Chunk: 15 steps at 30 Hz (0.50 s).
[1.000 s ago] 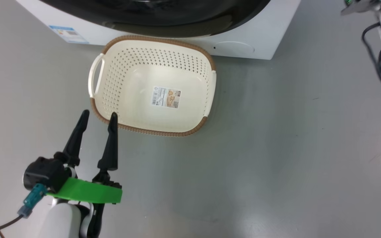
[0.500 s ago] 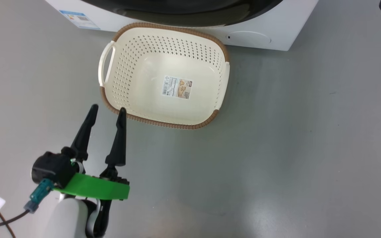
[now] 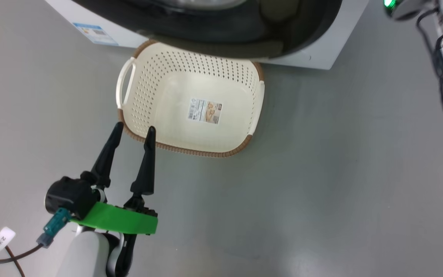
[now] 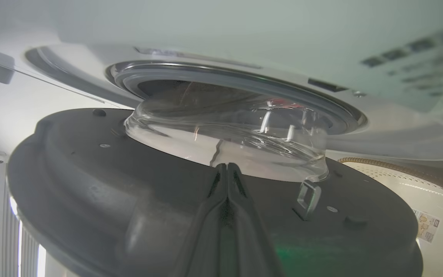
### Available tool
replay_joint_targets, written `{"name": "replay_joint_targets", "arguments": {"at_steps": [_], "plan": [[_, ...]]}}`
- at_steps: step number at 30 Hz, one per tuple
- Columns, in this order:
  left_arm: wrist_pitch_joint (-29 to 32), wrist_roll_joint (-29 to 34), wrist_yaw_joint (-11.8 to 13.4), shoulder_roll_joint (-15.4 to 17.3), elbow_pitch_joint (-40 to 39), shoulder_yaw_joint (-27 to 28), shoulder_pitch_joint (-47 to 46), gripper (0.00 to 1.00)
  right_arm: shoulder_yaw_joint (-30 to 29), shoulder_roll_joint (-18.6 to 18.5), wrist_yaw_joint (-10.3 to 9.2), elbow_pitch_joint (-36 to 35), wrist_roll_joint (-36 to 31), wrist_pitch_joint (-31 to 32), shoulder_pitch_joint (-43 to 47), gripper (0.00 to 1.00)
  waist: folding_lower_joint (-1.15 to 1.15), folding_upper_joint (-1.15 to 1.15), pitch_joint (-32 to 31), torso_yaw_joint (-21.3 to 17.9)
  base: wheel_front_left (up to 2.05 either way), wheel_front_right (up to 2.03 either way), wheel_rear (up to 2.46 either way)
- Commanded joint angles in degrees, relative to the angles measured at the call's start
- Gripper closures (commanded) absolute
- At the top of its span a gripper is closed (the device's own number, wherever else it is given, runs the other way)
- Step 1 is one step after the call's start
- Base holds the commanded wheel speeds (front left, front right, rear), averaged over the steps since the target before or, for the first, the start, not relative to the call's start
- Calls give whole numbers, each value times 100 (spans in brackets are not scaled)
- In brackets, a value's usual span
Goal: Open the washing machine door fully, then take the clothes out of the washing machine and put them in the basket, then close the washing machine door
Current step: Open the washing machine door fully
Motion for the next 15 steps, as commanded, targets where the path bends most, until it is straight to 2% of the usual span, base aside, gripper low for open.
{"name": "replay_joint_targets", "arguments": {"at_steps": [1,15], "plan": [[-47,62,-18,132,-93,163,48,0,75,280,10,-218,-39,105,217,100,0,0,-134,-31,0,0,0],[-47,183,-18,138,43,171,619,0,222,423,10,-1014,-137,282,1511,100,0,0,-972,3,0,0,0]]}}
